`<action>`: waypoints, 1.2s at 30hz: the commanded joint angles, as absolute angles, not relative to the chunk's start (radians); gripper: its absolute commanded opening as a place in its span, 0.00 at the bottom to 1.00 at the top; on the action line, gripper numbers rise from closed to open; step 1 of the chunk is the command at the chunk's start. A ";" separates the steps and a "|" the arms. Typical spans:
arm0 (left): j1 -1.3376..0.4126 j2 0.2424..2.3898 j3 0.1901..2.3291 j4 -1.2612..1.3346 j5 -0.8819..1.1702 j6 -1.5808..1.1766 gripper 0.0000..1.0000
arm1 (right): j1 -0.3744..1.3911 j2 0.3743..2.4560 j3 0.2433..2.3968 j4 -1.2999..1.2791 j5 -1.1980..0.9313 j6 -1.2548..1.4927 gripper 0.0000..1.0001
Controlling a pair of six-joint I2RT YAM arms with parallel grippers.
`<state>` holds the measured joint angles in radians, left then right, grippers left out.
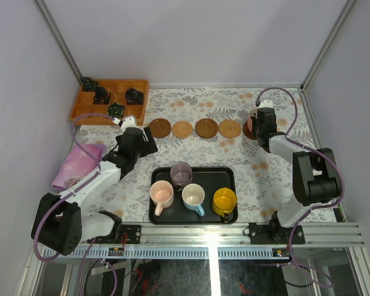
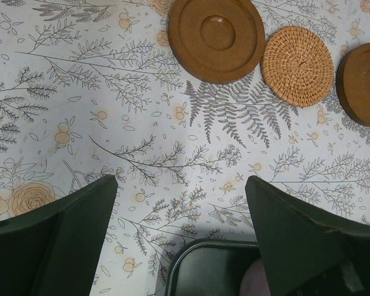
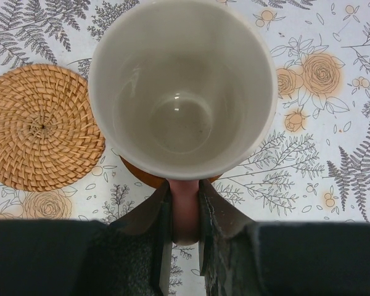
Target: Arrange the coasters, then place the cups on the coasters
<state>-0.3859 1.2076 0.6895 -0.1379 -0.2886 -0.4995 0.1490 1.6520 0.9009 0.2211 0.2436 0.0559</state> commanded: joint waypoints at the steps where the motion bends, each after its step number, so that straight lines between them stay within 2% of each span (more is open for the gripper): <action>1: -0.389 1.214 0.718 -0.143 -0.308 -0.488 0.86 | 0.143 1.586 0.918 0.301 0.256 0.088 0.06; 6: -0.388 1.217 0.719 -0.144 -0.303 -0.491 0.86 | 0.143 1.581 0.920 0.274 0.256 0.106 0.19; 12: -0.388 1.212 0.718 -0.147 -0.307 -0.489 0.86 | 0.144 1.559 0.899 0.266 0.277 0.133 0.44; 15: -0.389 1.211 0.717 -0.147 -0.309 -0.490 0.86 | 0.143 1.534 0.878 0.262 0.295 0.148 0.53; 24: -0.388 1.215 0.719 -0.146 -0.306 -0.492 0.86 | 0.144 1.448 0.813 0.237 0.327 0.152 0.55; 36: -0.388 1.199 0.713 -0.147 -0.301 -0.499 0.86 | 0.144 1.431 0.814 0.201 0.294 0.143 0.54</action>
<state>-0.3859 1.2114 0.6895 -0.1539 -0.2882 -0.4999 0.1482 1.4784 0.8124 0.2031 0.2939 0.1402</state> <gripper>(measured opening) 0.859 0.544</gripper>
